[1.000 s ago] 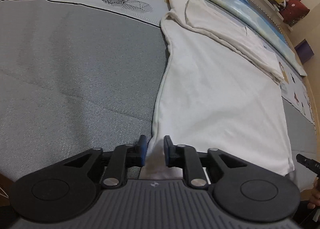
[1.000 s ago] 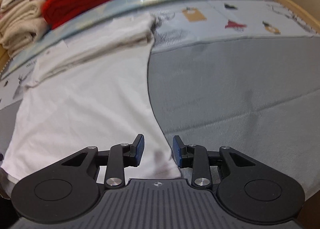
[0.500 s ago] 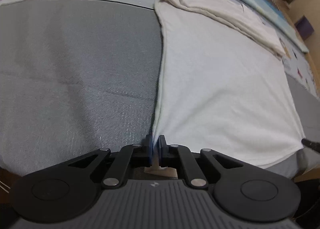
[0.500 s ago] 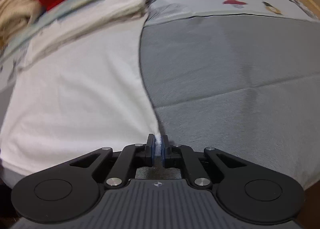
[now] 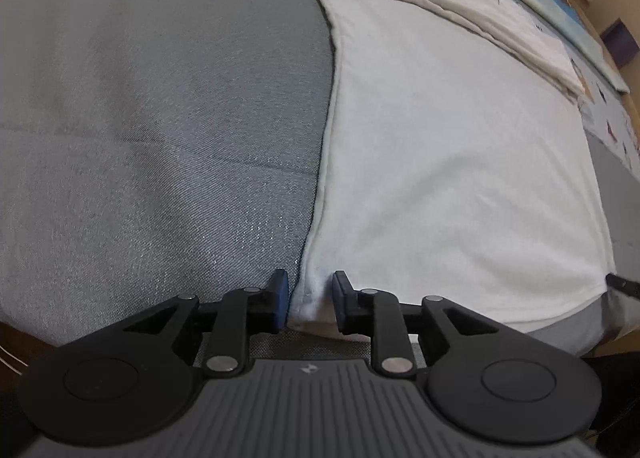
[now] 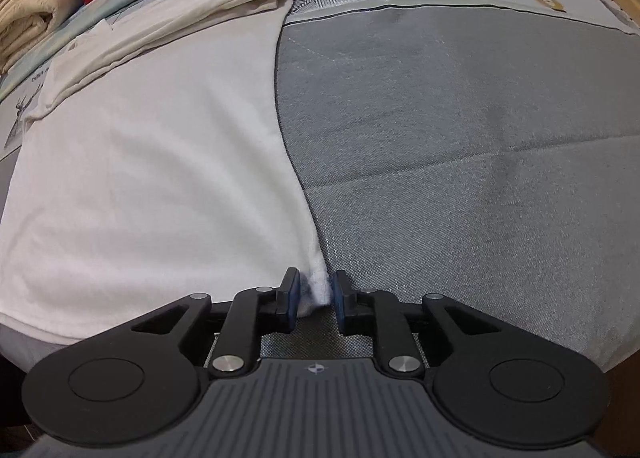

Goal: Fold small clothes
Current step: 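Grasp the hem edge with the left gripper while the right gripper grasps beside it, then lift the hem with both grippers and carry it over the folded part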

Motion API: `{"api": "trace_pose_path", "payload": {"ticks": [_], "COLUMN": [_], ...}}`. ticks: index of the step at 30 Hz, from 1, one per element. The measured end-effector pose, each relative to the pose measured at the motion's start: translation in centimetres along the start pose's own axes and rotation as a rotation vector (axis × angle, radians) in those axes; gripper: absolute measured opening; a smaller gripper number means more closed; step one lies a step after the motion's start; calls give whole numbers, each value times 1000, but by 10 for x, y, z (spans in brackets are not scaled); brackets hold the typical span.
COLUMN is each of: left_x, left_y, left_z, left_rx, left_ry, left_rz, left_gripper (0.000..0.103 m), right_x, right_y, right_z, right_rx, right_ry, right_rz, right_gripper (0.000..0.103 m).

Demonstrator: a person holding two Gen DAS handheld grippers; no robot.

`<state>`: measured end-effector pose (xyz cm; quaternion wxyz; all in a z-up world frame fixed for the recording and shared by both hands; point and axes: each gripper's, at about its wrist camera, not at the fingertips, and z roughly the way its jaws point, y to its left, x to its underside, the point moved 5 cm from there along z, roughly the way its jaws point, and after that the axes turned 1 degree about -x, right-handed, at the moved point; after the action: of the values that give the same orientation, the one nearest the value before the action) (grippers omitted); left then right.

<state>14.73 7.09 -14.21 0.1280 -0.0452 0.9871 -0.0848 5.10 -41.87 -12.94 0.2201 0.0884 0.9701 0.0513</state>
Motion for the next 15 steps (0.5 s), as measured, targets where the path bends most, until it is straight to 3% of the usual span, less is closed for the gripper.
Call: {"api": "trace_pose_path", "payload": {"ticks": [2, 3, 4, 5, 6, 10, 13, 15], "left_x": [0, -1, 0, 0, 0, 0, 2, 4], "left_y": [-2, -4, -6, -7, -7, 0, 2, -1], "left_z": [2, 3, 3, 2, -1, -20, -10, -2], "left_rx": [-8, -9, -2, 5, 8, 45, 29, 4], "left_ry": [-2, -3, -4, -8, -18, -73, -29, 1], "left_rz": [17, 28, 39, 42, 46, 13, 4, 27], "left_gripper": [25, 15, 8, 7, 7, 7, 10, 19], "right_x": [-1, -1, -3, -3, -3, -7, -5, -1], "right_y": [0, 0, 1, 2, 2, -6, -12, -8], "right_z": [0, 0, 2, 1, -1, -17, -15, -7], "right_rx": [3, 6, 7, 6, -3, -45, -52, -24], "right_ry": [-2, -3, -4, -8, -15, -72, -49, -4], "right_rz": [-9, -15, -25, -35, -37, 41, 74, 40], "right_gripper": [19, 19, 16, 8, 7, 6, 8, 9]}}
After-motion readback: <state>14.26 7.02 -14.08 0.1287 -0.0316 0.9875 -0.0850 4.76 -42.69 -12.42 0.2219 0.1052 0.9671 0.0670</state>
